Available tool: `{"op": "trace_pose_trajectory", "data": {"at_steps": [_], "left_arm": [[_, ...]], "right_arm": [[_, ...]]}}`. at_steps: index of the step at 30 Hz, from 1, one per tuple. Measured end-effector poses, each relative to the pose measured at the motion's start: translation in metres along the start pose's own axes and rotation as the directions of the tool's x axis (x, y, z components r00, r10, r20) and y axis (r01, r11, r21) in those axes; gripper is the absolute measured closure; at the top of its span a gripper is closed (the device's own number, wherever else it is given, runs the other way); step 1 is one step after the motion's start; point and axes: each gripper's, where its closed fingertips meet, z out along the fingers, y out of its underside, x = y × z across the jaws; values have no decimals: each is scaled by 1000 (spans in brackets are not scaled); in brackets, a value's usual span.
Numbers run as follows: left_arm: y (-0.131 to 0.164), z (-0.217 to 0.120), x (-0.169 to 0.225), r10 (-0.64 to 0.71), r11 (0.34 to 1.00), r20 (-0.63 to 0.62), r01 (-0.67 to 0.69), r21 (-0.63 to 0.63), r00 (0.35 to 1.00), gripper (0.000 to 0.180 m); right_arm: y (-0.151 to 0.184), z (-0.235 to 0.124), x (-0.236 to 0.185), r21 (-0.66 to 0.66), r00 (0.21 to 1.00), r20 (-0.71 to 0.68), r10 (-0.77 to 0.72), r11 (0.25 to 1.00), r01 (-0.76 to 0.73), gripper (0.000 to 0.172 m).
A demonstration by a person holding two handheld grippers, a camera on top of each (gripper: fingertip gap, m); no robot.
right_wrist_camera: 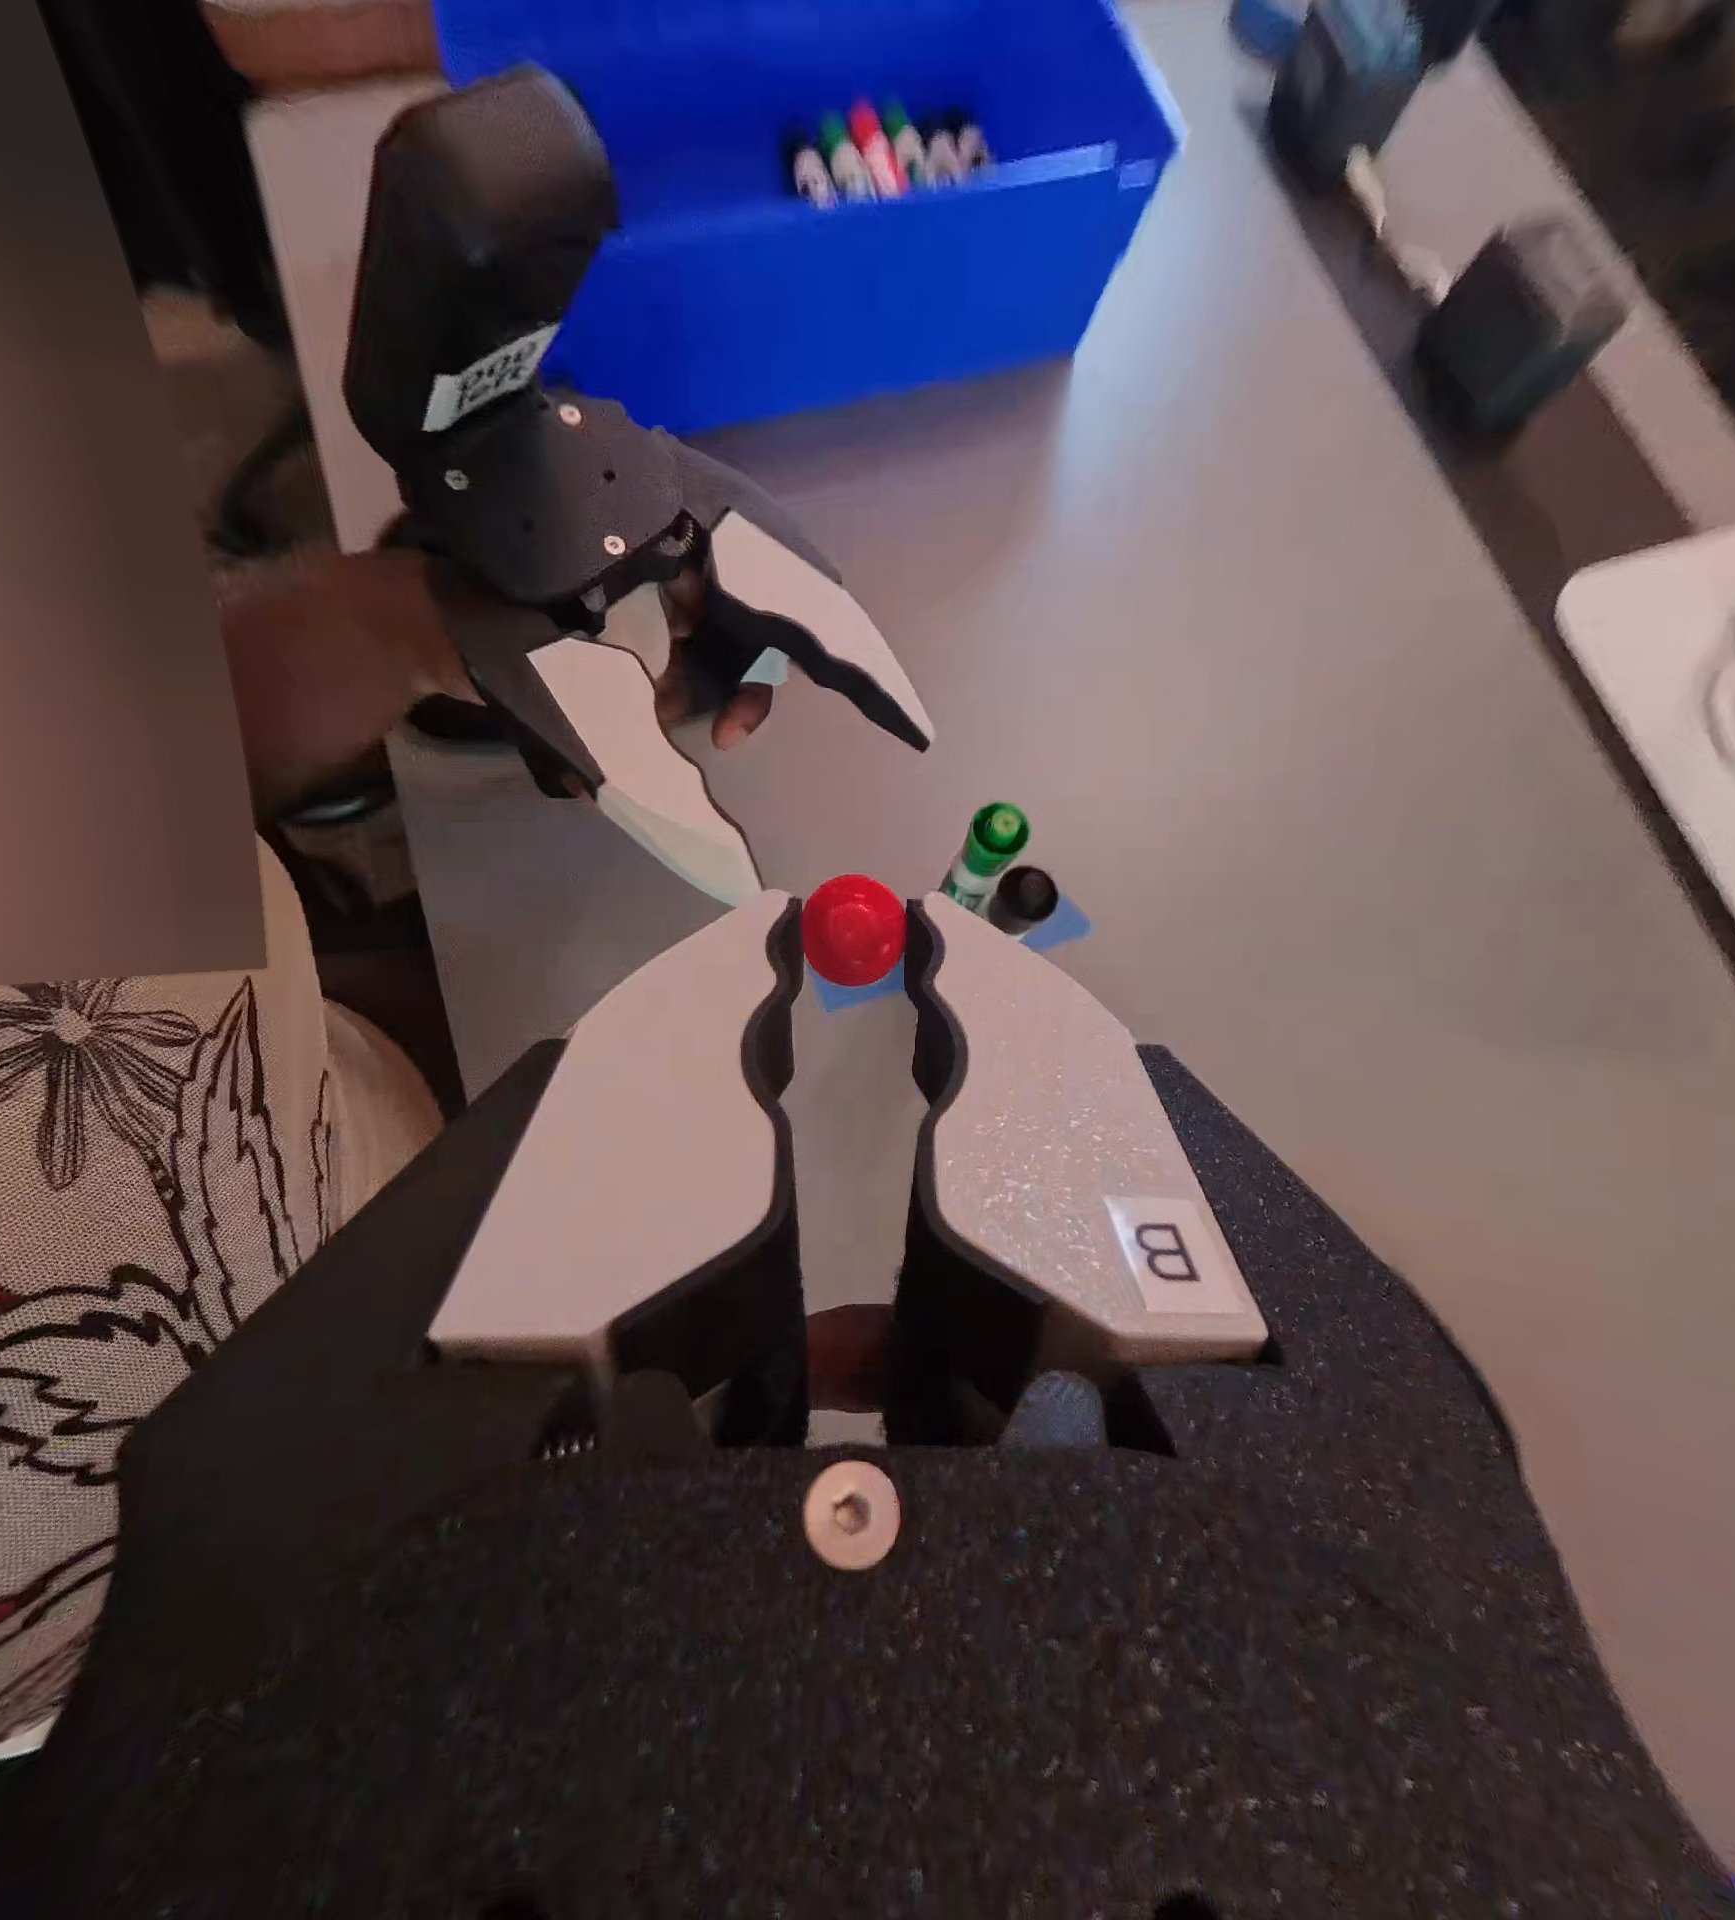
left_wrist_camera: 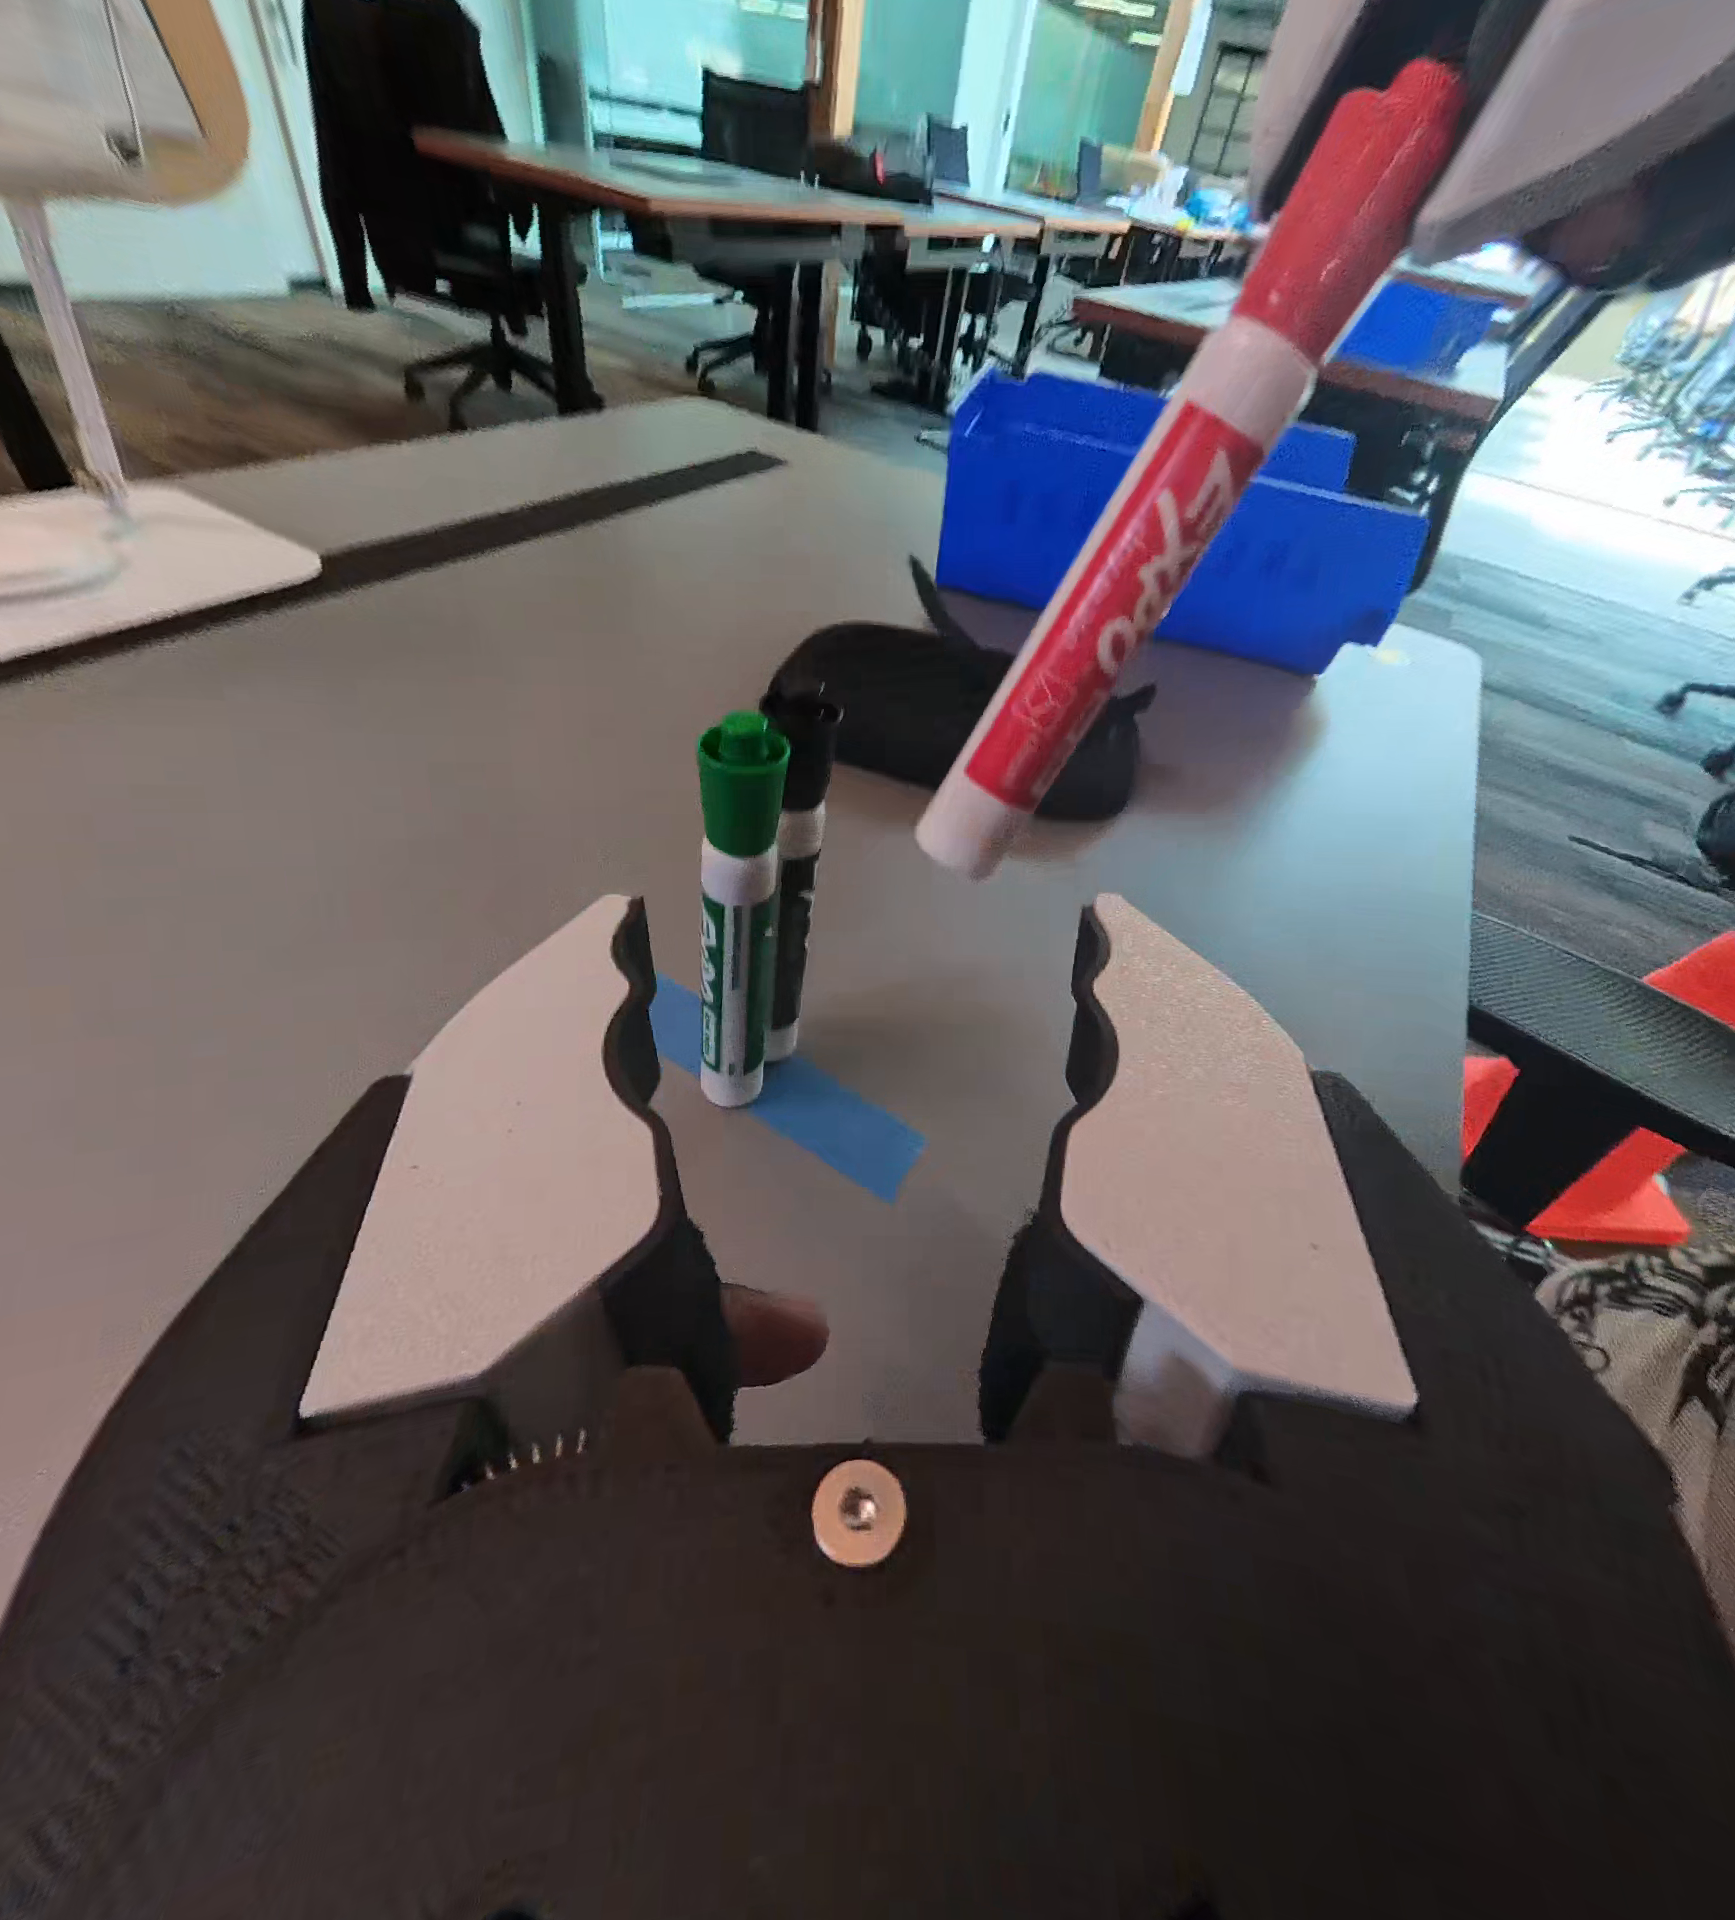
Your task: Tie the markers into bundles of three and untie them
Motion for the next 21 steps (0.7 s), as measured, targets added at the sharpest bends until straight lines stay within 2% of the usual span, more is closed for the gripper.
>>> {"op": "trace_pose_trajectory", "data": {"at_steps": [1, 5, 11, 16, 21], "left_arm": [[8, 7, -2, -17, 999, 4, 18, -29, 1000, 103], [32, 21, -10, 6, 992, -7, -7, -129, 1000, 101], [38, 27, -8, -50, 989, -149, 28, -146, 988, 101], [47, 32, -8, -114, 982, -132, 91, -168, 985, 110], [51, 32, -4, -91, 980, -139, 64, -188, 986, 111]], "right_arm": [[7, 11, -1, -49, 1000, -6, 27, 998, -27, 153], [35, 45, 6, -193, 985, -78, 154, 967, -167, 153], [52, 69, 19, -204, 914, -207, 348, 899, -388, 153], [55, 80, 20, -237, 882, -280, 380, 863, -447, 153], [55, 87, 19, -254, 878, -293, 378, 855, -453, 153]]}}
